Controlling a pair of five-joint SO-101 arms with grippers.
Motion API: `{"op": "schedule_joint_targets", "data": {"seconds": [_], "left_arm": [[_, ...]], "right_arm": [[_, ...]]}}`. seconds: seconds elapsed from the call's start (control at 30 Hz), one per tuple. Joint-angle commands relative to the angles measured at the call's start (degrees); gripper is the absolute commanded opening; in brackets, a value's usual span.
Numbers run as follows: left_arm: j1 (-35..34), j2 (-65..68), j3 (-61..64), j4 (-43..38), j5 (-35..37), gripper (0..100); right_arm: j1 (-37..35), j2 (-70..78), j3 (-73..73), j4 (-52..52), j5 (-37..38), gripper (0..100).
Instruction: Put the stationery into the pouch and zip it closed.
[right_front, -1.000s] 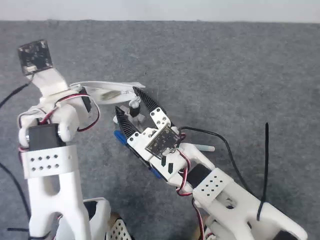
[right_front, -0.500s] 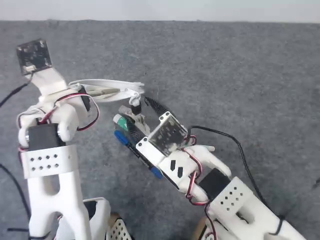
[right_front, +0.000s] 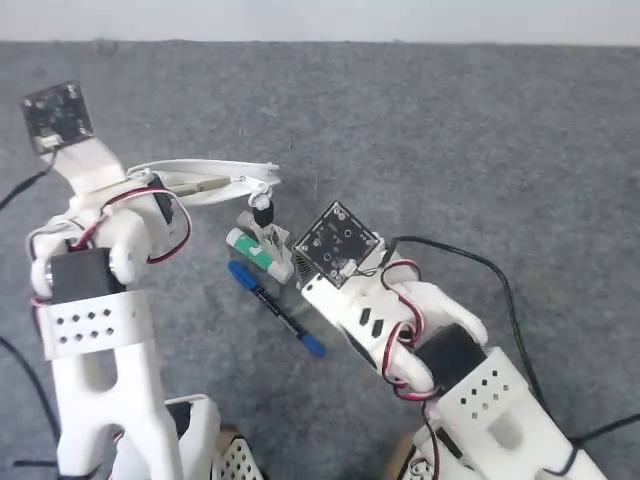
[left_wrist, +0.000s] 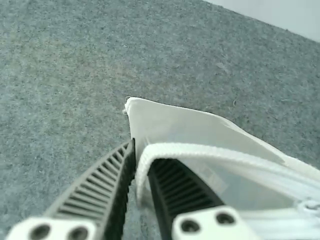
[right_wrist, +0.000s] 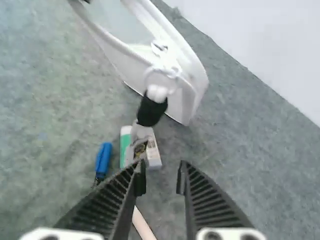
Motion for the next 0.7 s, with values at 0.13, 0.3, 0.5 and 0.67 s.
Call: {"op": "schedule_joint_targets", "data": {"seconds": [0.13, 0.3, 0.5, 0.67], "left_arm": [[-0.88, 0.0, -0.22, -4.22, 0.7, 1], [-4.13, -0.18, -0.4, -4.31, 2.37, 1], [-4.66, -0.18, -0.48, -4.31, 2.37, 1], [-5.71, -0.26, -0.48, -4.31, 2.37, 1]], "right_arm": [[1.19, 5.85, -3.16, 6.73, 5.01, 15.0], [0.84, 16.04, -3.52, 5.67, 8.88, 15.0], [0.84, 26.42, -7.21, 4.62, 9.49, 15.1], [0.84, 35.38, -11.96, 4.7, 9.58, 15.1]]}}
